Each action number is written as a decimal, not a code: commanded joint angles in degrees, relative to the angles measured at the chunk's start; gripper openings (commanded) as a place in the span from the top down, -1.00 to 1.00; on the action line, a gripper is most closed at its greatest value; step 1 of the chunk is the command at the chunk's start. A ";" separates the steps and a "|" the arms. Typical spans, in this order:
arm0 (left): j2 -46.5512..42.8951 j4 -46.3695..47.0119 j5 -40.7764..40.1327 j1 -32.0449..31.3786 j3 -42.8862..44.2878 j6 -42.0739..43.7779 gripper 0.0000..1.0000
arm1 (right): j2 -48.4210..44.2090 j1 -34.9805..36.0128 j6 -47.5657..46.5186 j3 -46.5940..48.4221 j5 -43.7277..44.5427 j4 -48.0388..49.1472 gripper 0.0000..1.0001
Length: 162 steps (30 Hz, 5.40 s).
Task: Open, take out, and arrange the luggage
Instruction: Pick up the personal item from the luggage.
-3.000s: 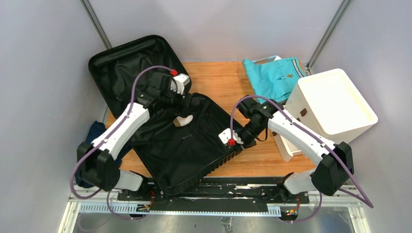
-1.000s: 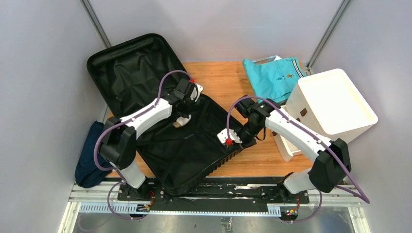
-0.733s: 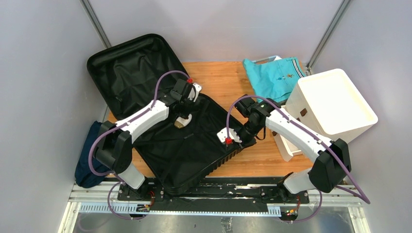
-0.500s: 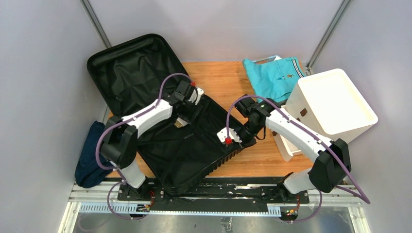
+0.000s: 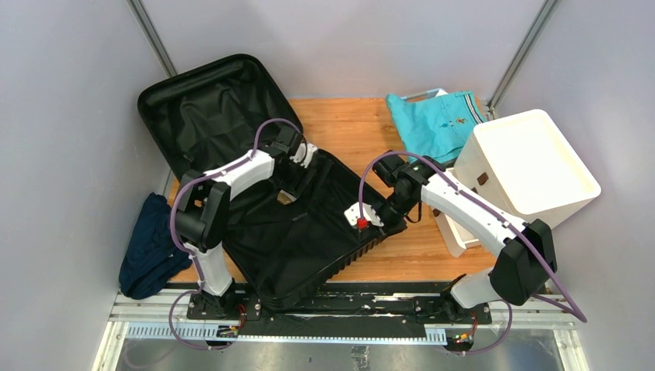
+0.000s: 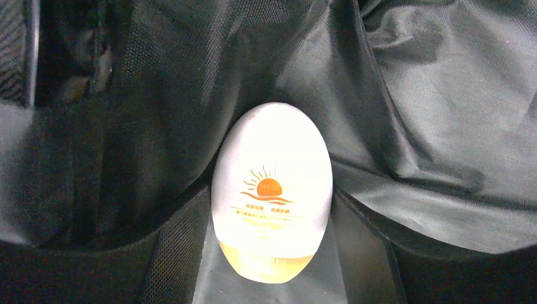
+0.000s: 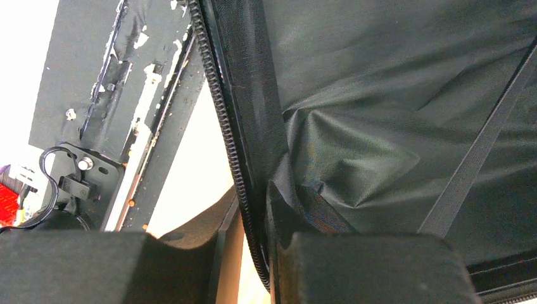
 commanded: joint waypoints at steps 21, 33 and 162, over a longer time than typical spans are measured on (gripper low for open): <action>-6.07 -2.11 6.56 1.70 1.57 -5.85 0.49 | 2.65 -0.53 6.00 6.18 -2.34 -0.09 -0.04; -14.62 2.83 3.66 1.70 -0.57 -9.87 0.74 | 5.30 -1.40 12.76 17.73 -9.23 -0.84 -0.41; -45.50 28.86 18.41 -2.34 -14.93 -10.95 -1.00 | 16.40 -14.69 96.19 23.81 -37.99 63.91 1.00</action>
